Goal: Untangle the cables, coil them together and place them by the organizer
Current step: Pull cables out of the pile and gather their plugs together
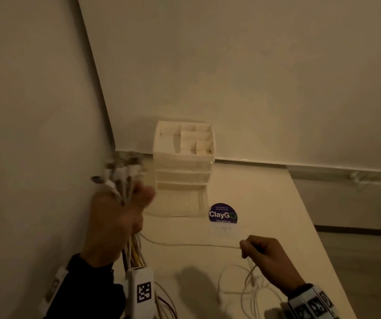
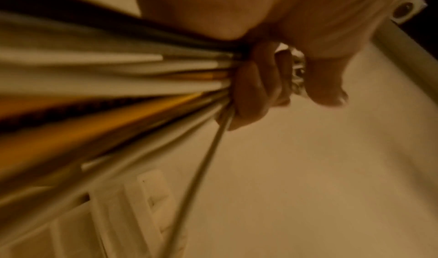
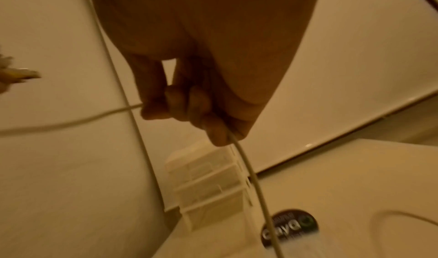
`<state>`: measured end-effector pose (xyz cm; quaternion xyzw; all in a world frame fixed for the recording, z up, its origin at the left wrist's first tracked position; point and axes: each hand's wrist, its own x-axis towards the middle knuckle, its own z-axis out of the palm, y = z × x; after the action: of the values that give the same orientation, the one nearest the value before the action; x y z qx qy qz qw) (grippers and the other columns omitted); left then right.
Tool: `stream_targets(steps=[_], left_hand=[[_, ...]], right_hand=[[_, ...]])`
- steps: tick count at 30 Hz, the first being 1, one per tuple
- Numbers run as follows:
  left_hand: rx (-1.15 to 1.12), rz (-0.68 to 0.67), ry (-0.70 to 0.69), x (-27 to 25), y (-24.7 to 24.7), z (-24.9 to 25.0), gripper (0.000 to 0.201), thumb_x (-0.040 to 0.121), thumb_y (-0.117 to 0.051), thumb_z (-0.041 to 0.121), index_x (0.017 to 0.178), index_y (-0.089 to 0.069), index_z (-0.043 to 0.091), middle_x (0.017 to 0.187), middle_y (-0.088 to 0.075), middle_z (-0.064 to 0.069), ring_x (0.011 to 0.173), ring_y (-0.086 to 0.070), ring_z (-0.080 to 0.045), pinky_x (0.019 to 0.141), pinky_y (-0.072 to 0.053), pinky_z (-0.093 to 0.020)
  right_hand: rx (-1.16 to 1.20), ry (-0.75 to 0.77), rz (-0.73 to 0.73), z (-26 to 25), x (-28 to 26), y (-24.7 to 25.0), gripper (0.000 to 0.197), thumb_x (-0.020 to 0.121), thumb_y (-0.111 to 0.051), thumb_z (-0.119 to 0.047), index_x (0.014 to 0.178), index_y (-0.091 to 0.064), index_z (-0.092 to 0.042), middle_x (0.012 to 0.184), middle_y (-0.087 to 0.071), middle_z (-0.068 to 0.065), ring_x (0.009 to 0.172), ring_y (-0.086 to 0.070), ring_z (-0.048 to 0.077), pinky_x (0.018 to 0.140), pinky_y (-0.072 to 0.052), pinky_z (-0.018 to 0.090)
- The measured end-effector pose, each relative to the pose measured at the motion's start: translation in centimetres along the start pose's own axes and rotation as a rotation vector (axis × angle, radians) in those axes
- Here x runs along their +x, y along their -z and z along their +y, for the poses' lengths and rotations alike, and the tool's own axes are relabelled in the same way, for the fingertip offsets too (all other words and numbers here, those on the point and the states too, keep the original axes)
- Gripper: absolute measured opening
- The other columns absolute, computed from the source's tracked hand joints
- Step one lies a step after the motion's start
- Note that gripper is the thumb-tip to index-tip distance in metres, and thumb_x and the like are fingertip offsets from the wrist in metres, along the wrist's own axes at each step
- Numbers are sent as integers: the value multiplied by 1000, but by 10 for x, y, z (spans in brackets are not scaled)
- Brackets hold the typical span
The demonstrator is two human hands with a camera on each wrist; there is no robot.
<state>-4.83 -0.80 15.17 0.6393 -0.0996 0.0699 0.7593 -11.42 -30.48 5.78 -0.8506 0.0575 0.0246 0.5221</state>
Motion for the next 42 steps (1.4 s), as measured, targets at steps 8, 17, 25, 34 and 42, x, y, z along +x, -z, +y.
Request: stream_targets(steps=[8, 17, 25, 34, 42], left_hand=[[359, -430, -11, -22, -91, -21, 9, 81, -76, 18, 89, -76, 22, 79, -73, 16, 78, -67, 0, 71, -50, -16], [353, 13, -93, -8, -93, -15, 47, 84, -66, 29, 40, -50, 24, 37, -47, 6, 34, -40, -6, 43, -34, -22], [245, 279, -1, 8, -50, -17, 46, 80, -70, 40, 43, -52, 20, 32, -34, 5, 26, -26, -13, 47, -32, -30], [311, 251, -85, -31, -94, -16, 45, 79, -73, 24, 45, -54, 2, 32, -41, -2, 27, -35, -10, 37, -33, -21], [400, -235, -21, -44, -138, -32, 31, 86, -68, 15, 61, -62, 33, 44, -53, 21, 44, -48, 5, 52, -35, -6]], right_hand=[[100, 274, -61, -91, 3, 11, 35, 90, -55, -38, 66, -64, -15, 57, -48, 5, 54, -39, 12, 55, -34, 25], [132, 218, -79, -56, -1, 28, 37, 95, -50, -35, 70, -68, -14, 56, -44, 1, 53, -41, 8, 56, -37, 19], [188, -14, -14, 17, -11, 33, 40, 96, -57, -26, 56, -59, -17, 55, -41, -1, 51, -38, 10, 55, -36, 27], [131, 92, 186, -5, 0, 34, 40, 88, -63, -12, 54, -46, 2, 48, -39, 1, 48, -36, 7, 51, -35, 15], [495, 270, -62, -65, -5, 34, 34, 76, -60, -34, 47, -52, -18, 48, -39, -1, 46, -32, 12, 50, -32, 24]])
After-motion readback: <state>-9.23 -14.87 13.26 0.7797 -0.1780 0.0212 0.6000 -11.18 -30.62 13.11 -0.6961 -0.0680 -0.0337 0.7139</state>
